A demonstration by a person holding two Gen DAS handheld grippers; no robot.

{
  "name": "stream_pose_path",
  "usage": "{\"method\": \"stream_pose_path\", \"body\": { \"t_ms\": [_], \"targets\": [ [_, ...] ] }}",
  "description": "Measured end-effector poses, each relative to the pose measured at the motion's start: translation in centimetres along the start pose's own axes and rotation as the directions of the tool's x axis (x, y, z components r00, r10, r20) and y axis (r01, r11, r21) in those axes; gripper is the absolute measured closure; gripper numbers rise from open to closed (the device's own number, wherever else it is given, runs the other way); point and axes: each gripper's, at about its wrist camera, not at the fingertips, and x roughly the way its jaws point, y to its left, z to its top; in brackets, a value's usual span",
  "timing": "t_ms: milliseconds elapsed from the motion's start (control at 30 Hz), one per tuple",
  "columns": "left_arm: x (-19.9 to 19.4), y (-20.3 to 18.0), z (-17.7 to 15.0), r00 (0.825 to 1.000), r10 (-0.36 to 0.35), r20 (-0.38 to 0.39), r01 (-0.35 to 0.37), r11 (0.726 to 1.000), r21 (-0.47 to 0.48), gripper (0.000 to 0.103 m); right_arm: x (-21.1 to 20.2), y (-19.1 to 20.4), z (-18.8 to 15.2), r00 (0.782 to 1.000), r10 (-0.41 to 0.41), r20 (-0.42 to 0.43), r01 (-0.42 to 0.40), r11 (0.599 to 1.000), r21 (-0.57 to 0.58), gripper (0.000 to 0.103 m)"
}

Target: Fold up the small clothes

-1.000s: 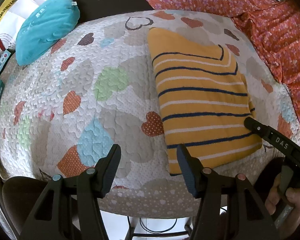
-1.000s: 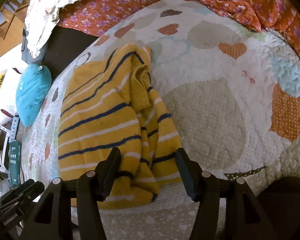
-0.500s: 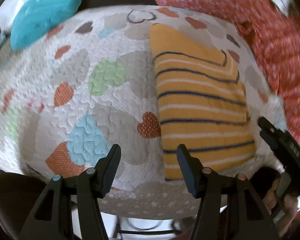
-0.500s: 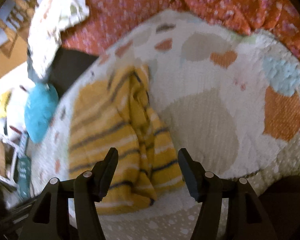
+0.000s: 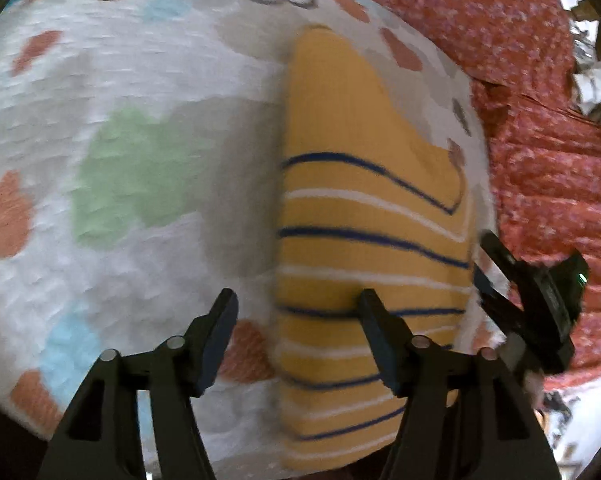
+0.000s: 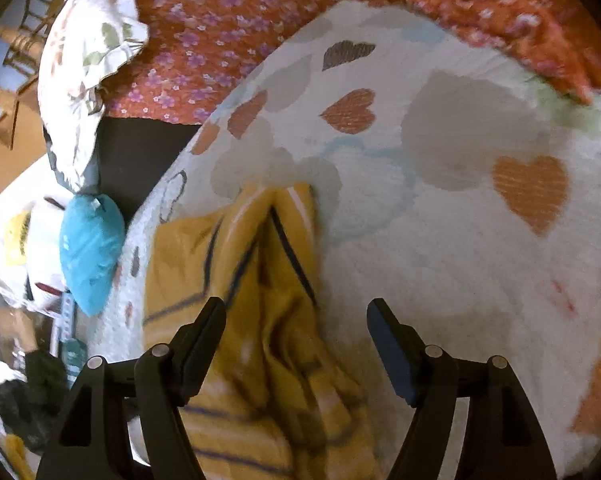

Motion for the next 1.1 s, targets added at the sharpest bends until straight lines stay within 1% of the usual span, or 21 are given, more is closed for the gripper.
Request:
{"method": "stream_pose_path", "body": {
  "t_ms": [67, 133, 200, 233, 267, 300, 333, 367, 433, 467, 567, 667, 800, 867, 900, 933, 967, 1000, 1033, 1067, 1100],
  "targets": [
    [1.6, -0.6, 1.0, 0.998, -0.052, -0.031, 0.053, 0.998, 0.023, 0.029, 1.3, 0.3, 0.9, 0.999, 0.046, -0.022, -0.046, 0.999, 0.013, 0.026],
    [3.3, -1.1, 1.5, 0.993, -0.089, -0.077, 0.091, 0.995, 0.028, 0.021, 3.6, 0.8, 1.5, 0.992, 0.078, -0.095, -0.078, 0.997, 0.005, 0.025],
    [4.9, -1.4, 1.7, 0.989, -0.087, -0.117, 0.091, 0.995, 0.029, 0.015, 5.6, 0.9, 1.4, 0.987, 0.056, -0.152, -0.057, 0.998, -0.005, 0.023],
    [5.0, -1.8, 1.7, 0.991, -0.078, -0.104, 0.083, 0.996, 0.04, 0.015, 6.4, 0.8, 1.2, 0.985, 0.047, -0.168, -0.048, 0.999, -0.002, 0.021],
    [4.9, -2.3, 1.6, 0.993, -0.067, -0.095, 0.073, 0.996, 0.055, 0.019, 6.6, 0.8, 1.1, 0.987, 0.051, -0.155, -0.051, 0.999, 0.001, 0.021],
    [4.7, -2.6, 1.6, 0.994, -0.062, -0.087, 0.068, 0.996, 0.062, 0.027, 6.6, 0.8, 1.0, 0.989, 0.057, -0.137, -0.057, 0.998, 0.003, 0.023],
    [4.5, -2.8, 1.6, 0.995, -0.056, -0.081, 0.061, 0.996, 0.063, 0.04, 6.6, 1.0, 1.0, 0.988, 0.072, -0.139, -0.071, 0.997, 0.01, 0.044],
    [4.1, -2.9, 1.5, 0.996, -0.054, -0.074, 0.059, 0.996, 0.063, 0.049, 6.6, 1.2, 1.0, 0.985, 0.087, -0.149, -0.084, 0.996, 0.026, 0.052],
    [2.8, -2.6, 1.8, 0.996, -0.067, -0.058, 0.07, 0.996, 0.056, 0.062, 6.1, 2.4, 1.1, 0.987, 0.078, -0.141, -0.076, 0.997, 0.019, 0.065],
    [1.9, -2.6, 2.0, 0.996, -0.078, -0.043, 0.08, 0.995, 0.051, 0.064, 5.6, 3.5, 1.2, 0.987, 0.08, -0.138, -0.081, 0.997, -0.006, 0.067],
    [-0.2, -2.3, 3.1, 0.996, -0.091, 0.001, 0.091, 0.995, 0.046, 0.064, 4.8, 6.0, 1.9, 0.985, 0.118, -0.126, -0.125, 0.991, -0.046, 0.07],
    [-2.1, -1.9, 5.1, 0.996, -0.072, 0.046, 0.069, 0.996, 0.051, 0.064, 4.3, 9.0, 2.8, 0.983, 0.149, -0.11, -0.16, 0.982, -0.099, 0.07],
    [-3.5, -1.2, 8.1, 0.994, -0.008, 0.108, 0.001, 0.998, 0.066, 0.064, 5.8, 12.6, 4.4, 0.985, 0.144, -0.1, -0.159, 0.973, -0.168, 0.071],
    [-3.1, -0.3, 9.5, 0.992, 0.032, 0.118, -0.039, 0.998, 0.056, 0.06, 7.1, 13.5, 5.1, 0.985, 0.142, -0.097, -0.157, 0.973, -0.171, 0.071],
    [-2.7, 0.1, 10.0, 0.992, 0.055, 0.115, -0.06, 0.997, 0.045, 0.059, 7.9, 13.6, 5.4, 0.987, 0.133, -0.093, -0.147, 0.974, -0.17, 0.07],
    [-2.0, 0.7, 10.5, 0.991, 0.085, 0.103, -0.089, 0.996, 0.031, 0.059, 8.9, 13.5, 5.7, 0.99, 0.106, -0.091, -0.12, 0.978, -0.169, 0.065],
    [-1.3, 1.6, 10.9, 0.988, 0.125, 0.087, -0.126, 0.992, 0.013, 0.059, 10.0, 13.1, 5.9, 0.995, 0.047, -0.086, -0.061, 0.983, -0.173, 0.063],
    [-1.1, 2.0, 11.1, 0.988, 0.13, 0.081, -0.131, 0.991, 0.003, 0.059, 10.6, 12.8, 6.1, 0.997, -0.007, -0.08, -0.008, 0.984, -0.177, 0.063],
    [-1.2, 2.5, 10.8, 0.992, 0.097, 0.079, -0.097, 0.995, -0.005, 0.059, 11.2, 12.3, 6.3, 0.994, -0.081, -0.073, 0.067, 0.982, -0.179, 0.063],
    [-1.6, 3.1, 10.4, 0.995, 0.06, 0.085, -0.059, 0.998, -0.017, 0.059, 11.2, 11.7, 6.5, 0.992, -0.109, -0.063, 0.096, 0.98, -0.173, 0.063],
    [-1.9, 3.4, 10.0, 0.994, 0.054, 0.092, -0.052, 0.998, -0.018, 0.058, 10.6, 11.3, 6.5, 0.994, -0.095, -0.049, 0.086, 0.983, -0.165, 0.063]
  ]
}}
